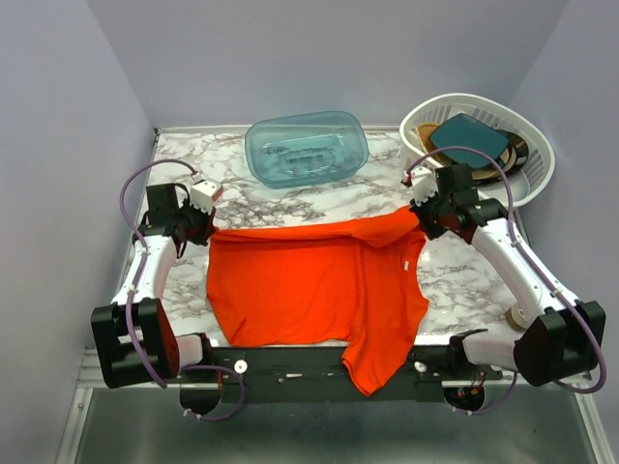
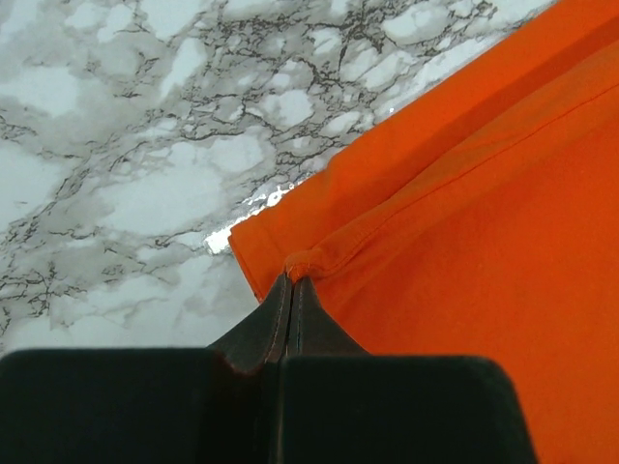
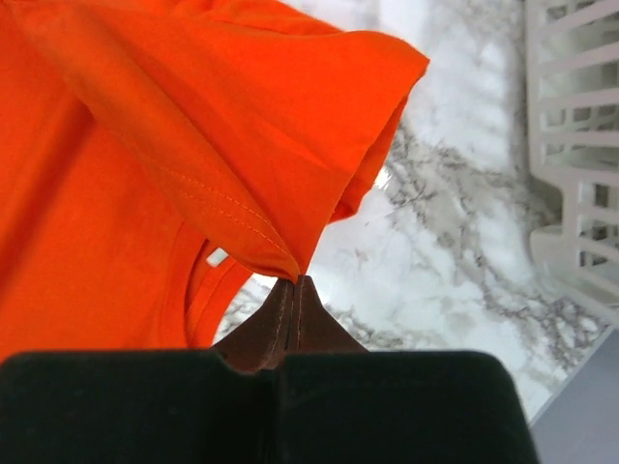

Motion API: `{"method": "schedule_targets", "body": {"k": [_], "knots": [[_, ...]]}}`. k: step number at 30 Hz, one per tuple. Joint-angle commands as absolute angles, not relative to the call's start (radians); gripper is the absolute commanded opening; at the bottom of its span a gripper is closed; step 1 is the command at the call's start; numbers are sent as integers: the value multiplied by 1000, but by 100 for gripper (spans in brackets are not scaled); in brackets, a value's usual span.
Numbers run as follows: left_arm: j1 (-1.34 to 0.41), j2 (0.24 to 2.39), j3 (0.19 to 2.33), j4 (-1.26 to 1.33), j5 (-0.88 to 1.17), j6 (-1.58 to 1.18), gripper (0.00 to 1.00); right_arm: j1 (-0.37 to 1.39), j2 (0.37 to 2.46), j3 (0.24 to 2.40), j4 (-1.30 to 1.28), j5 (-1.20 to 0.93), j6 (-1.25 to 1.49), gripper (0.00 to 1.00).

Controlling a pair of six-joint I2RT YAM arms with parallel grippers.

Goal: Roll the t-shirts
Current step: Fold the T-shirt at the center of the board.

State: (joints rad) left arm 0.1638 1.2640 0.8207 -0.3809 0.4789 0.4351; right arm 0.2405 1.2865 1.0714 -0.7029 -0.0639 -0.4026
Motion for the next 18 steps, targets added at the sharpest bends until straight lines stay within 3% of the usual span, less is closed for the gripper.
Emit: {"method": "schedule_targets", "body": {"k": [1, 18], "knots": [[176, 1238, 793, -419, 453, 497, 0, 239, 1212, 1025, -833, -132, -336, 0], [178, 1218, 723, -497, 440, 609, 0, 238, 1138, 1000, -936, -252, -305, 1]]}}
